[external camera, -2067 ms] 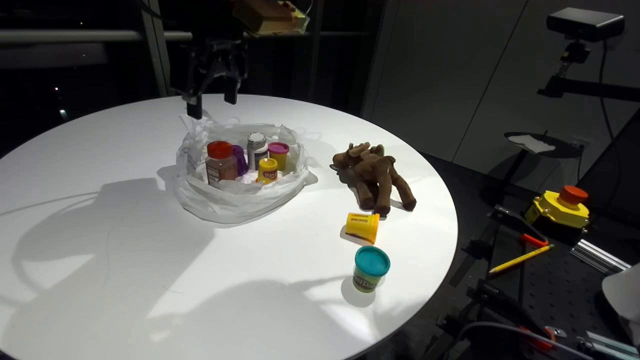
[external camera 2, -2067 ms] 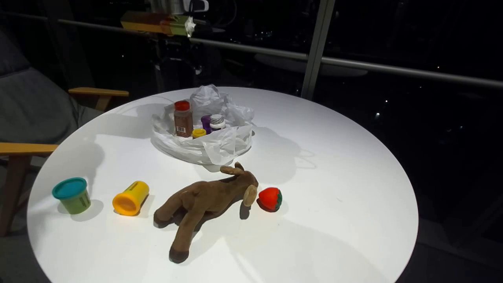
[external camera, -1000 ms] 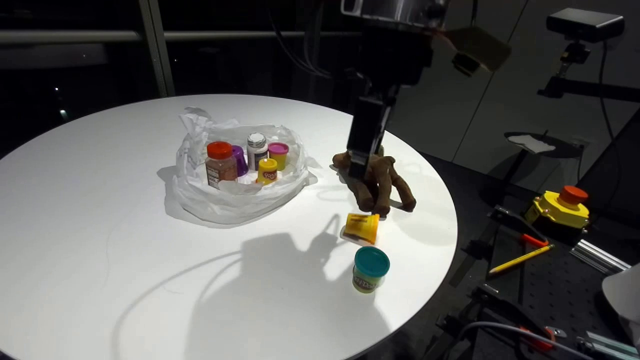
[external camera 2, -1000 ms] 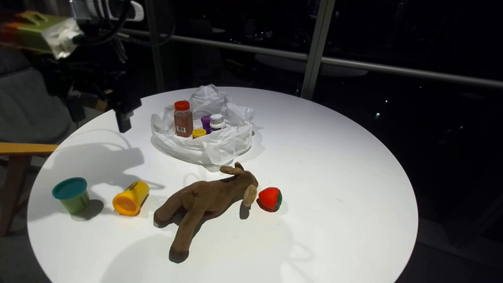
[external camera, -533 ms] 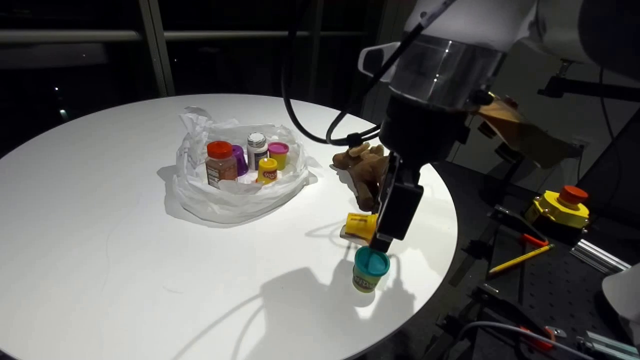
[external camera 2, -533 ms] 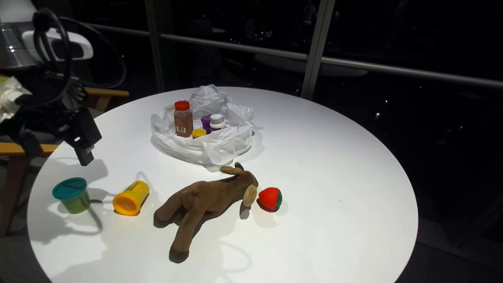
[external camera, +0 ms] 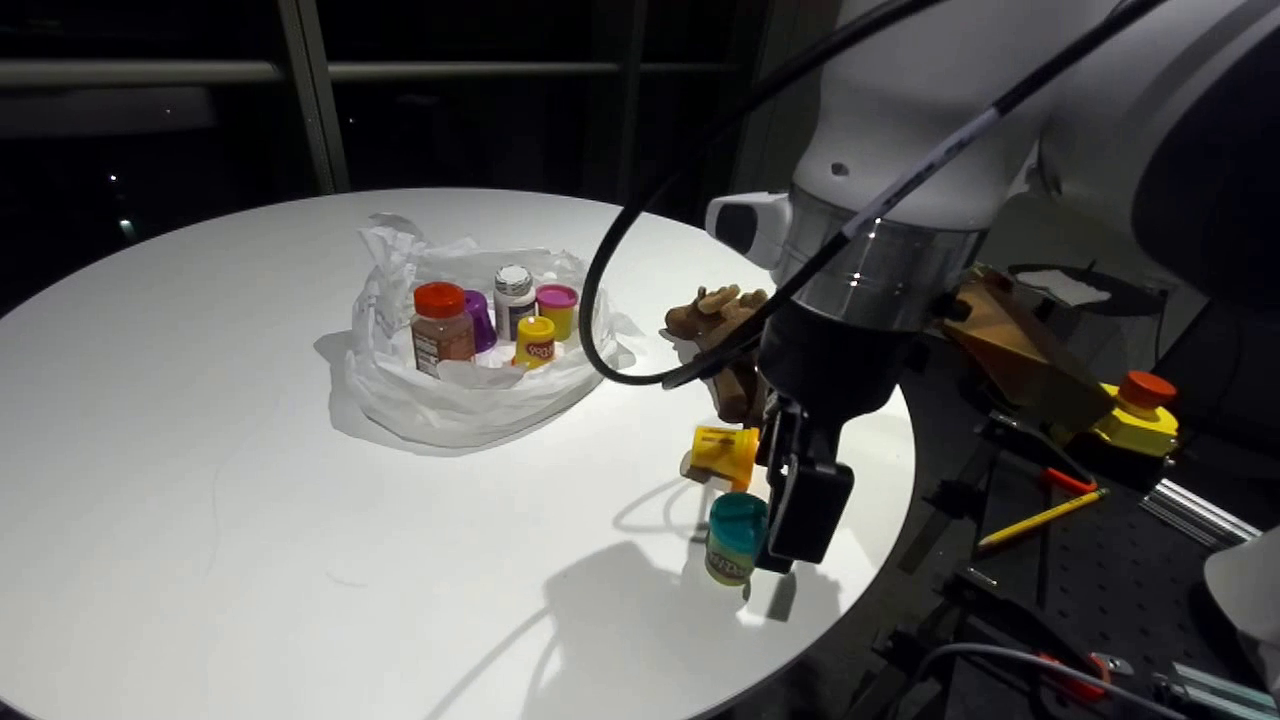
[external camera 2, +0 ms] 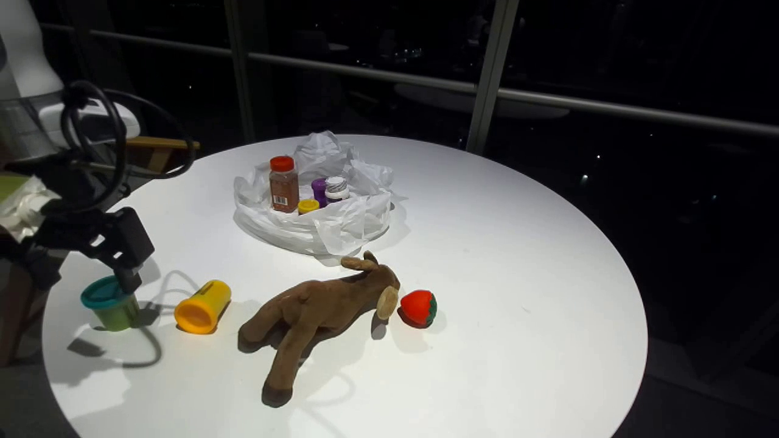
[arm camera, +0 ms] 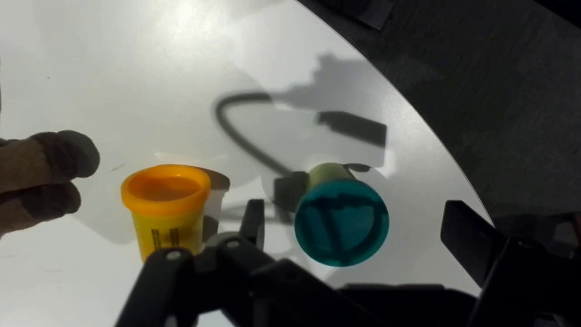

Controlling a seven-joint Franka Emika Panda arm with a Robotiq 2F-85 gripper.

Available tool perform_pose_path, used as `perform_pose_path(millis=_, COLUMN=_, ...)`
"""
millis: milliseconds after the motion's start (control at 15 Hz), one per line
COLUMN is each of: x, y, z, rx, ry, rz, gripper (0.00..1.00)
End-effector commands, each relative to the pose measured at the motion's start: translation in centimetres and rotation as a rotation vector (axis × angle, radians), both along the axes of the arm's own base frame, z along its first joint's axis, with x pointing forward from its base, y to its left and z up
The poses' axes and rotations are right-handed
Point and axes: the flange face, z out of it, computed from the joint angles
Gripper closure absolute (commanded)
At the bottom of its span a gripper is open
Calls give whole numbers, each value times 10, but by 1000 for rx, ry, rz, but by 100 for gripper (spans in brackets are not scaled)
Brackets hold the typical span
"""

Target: Put the contents on the table inside the plastic bag.

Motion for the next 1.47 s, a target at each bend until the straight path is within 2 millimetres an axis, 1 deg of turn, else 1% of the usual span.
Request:
perform_pose_path(millis=0, x=9, y=2, z=-12, rx=6, ry=-26, rz=19, gripper=0)
perform_pose_path(millis=400, x=23, y=-2, z=-27, rx=1, ry=-35, rz=33, gripper=0)
perform_pose_path(millis=467, x=24, y=-3, z=-29, rx=2, ry=-31, rz=30, gripper=25)
perform_pose_path(millis=533, x=25, y=-3, z=-31, rx=4, ry=-28, rz=28, gripper=28)
perform_pose_path(millis=600, x=26, y=-2, z=-32, rx=4, ry=-25, rz=27, gripper=35)
perform_pose_path(millis=667, x=26, y=-2, z=-34, rx=7, ry=-14, rz=25, gripper=46)
perform_pose_path(millis=800, x=27, y=-2, z=-32, rx=5, ry=-8, rz=14, gripper=62)
perform_pose_path(millis=867, x=29, y=-3, z=-26, rx=-1, ry=-10, rz=2, gripper=71)
perform_pose_path(millis=933, x=34, y=-3, z=-14, rx=-5, ry=-27, rz=-9, gripper=78)
perform_pose_path(millis=1000, x=38, y=-3, z=-4, rx=-8, ry=-43, rz=-18, gripper=82)
perform_pose_path(millis=1067, x=45, y=-2, z=12, rx=-11, ry=-60, rz=-26, gripper=81)
perform_pose_path(millis=1200, x=65, y=3, z=42, rx=-13, ry=-97, rz=-37, gripper=81)
perform_pose_path(millis=1333, x=93, y=7, z=74, rx=-6, ry=-139, rz=-58, gripper=81)
perform_pose_path(millis=1400, x=109, y=7, z=86, rx=1, ry=-157, rz=-66, gripper=81)
